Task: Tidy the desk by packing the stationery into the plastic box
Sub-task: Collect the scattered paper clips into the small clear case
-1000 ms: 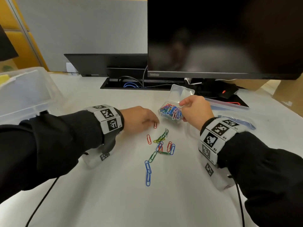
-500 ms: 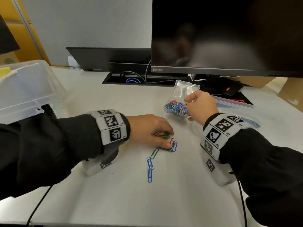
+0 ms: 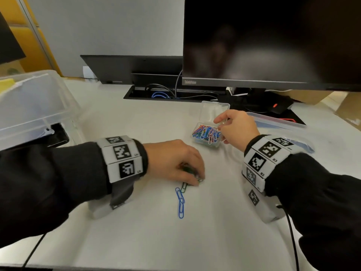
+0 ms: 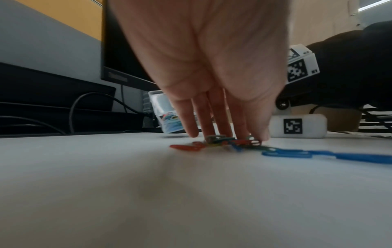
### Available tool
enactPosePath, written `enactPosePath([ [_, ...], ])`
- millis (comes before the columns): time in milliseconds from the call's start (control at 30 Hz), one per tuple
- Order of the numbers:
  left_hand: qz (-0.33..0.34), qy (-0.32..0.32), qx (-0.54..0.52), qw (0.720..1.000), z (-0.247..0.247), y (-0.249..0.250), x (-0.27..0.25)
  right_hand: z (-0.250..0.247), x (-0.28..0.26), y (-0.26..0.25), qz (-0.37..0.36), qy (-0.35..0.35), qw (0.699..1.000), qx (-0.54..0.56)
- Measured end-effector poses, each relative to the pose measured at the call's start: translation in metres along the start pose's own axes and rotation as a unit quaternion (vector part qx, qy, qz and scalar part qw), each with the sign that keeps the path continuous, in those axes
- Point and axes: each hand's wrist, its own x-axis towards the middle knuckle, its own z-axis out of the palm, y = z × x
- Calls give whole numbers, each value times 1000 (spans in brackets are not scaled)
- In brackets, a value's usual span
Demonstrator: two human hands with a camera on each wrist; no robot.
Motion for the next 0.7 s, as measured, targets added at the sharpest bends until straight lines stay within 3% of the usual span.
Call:
enactPosePath([
  [67, -21, 30, 4, 999, -2, -4, -13, -1, 1, 1, -3, -4, 1000, -1],
  [133, -83, 35, 22, 996, -2, -4, -22, -1, 1, 1, -6, -8, 1000, 0],
  [233, -175, -38, 58, 982, 2, 4, -28, 1, 1, -1, -12, -19, 1000, 0],
  [467, -138, 5, -30, 990, 8, 12, -26, 1, -1, -1, -15, -43, 999, 3],
  [700, -161, 30, -59, 985, 1, 3, -26, 2, -2, -3, -6, -79, 997, 4],
])
